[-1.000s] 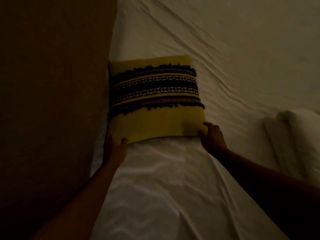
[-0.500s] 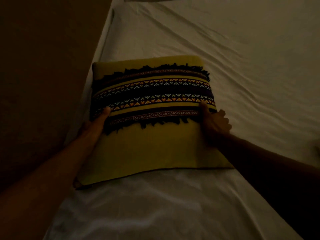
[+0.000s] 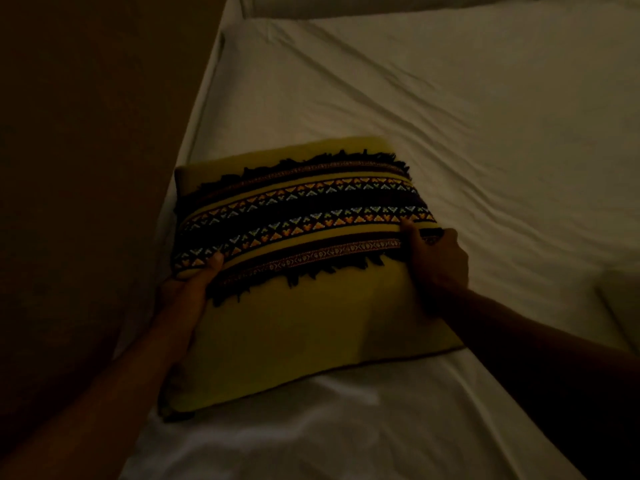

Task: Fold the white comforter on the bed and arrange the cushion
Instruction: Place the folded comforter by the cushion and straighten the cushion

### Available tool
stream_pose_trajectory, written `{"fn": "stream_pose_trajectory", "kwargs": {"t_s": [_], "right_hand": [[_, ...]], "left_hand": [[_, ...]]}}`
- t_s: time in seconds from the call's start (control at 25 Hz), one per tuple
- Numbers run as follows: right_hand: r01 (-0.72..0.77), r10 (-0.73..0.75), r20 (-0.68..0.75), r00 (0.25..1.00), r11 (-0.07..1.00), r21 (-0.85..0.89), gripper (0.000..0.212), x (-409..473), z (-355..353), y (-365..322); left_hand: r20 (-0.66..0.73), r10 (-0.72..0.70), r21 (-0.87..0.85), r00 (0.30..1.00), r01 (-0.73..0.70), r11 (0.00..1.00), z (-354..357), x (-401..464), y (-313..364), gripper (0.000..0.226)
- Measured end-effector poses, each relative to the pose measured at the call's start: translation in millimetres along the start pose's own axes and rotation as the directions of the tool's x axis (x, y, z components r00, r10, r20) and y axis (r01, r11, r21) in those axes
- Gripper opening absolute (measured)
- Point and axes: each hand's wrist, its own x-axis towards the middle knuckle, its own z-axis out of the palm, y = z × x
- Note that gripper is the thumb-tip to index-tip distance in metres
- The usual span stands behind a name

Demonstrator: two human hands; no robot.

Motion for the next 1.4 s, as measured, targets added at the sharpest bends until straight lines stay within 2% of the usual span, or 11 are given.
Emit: {"fn": "stream_pose_trajectory", "kwargs": {"t_s": [0.04, 0.16, 0.32, 0.48, 0.6, 0.84, 1.08, 1.2, 1.28, 1.32, 1.4], "right_hand": [[0.014, -0.014, -0.02, 1.0, 1.0, -0.002, 0.074, -6.6, -6.5, 1.5], [0.053, -0.053, -0.067, 0.996, 0.999, 0.002, 0.061, -24.3, -30.6, 0.4], [0.077, -0.075, -0.107, 0.991, 0.997, 0.016, 0.06, -26.2, -68.5, -10.2], [0.105, -0.104, -0.147, 0.984, 0.994, -0.003, 0.064, 1.2, -120.5, -21.3], [0.118, -0.121, -0.157, 0.98, 0.993, -0.027, 0.064, 39.0, -165.9, -21.9], [0.137, -0.141, -0.118, 0.983, 0.99, -0.038, 0.069, 146.0, -273.6, -1.6], [0.163, -0.174, -0.16, 0.972, 0.983, -0.081, 0.061, 301.2, -382.9, 41.9], [0.193, -0.205, -0.196, 0.959, 0.978, -0.079, 0.059, 380.3, -425.0, 78.0], [0.182, -0.196, -0.217, 0.956, 0.98, -0.086, 0.064, 428.8, -446.1, 103.1], [0.147, -0.167, -0.22, 0.961, 0.983, -0.107, 0.065, 453.5, -458.0, 119.2], [0.046, -0.083, -0.18, 0.98, 0.978, -0.202, 0.062, 496.4, -475.0, 164.7]], "left_hand": [[-0.008, 0.007, -0.001, 1.0, -0.007, 1.0, -3.2, -8.4, 0.0, 0.082], [-0.031, 0.006, -0.043, 1.0, -0.007, 0.999, -9.5, -29.1, 9.6, 0.07], [-0.01, 0.046, -0.06, 0.999, -0.047, 0.997, -2.2, -57.9, 41.1, 0.066], [-0.014, 0.094, -0.078, 0.995, -0.095, 0.992, 28.5, -85.1, 83.0, 0.092], [0.016, 0.075, -0.087, 0.997, -0.073, 0.994, 68.3, -107.6, 104.8, 0.091], [0.038, 0.006, -0.162, 0.999, 0.0, 0.987, 200.6, -147.3, 130.6, 0.09], [0.082, 0.067, -0.216, 0.994, -0.048, 0.975, 392.0, -175.9, 173.8, 0.079], [0.146, 0.121, -0.254, 0.982, -0.081, 0.964, 480.8, -179.6, 183.4, 0.071], [0.243, 0.197, -0.262, 0.95, -0.132, 0.956, 533.1, -184.7, 186.5, 0.065], [0.326, 0.199, -0.2, 0.924, -0.138, 0.97, 561.8, -186.1, 184.5, 0.078], [0.476, 0.124, 0.108, 0.871, -0.198, 0.974, 620.1, -195.3, 167.2, 0.124]]}}
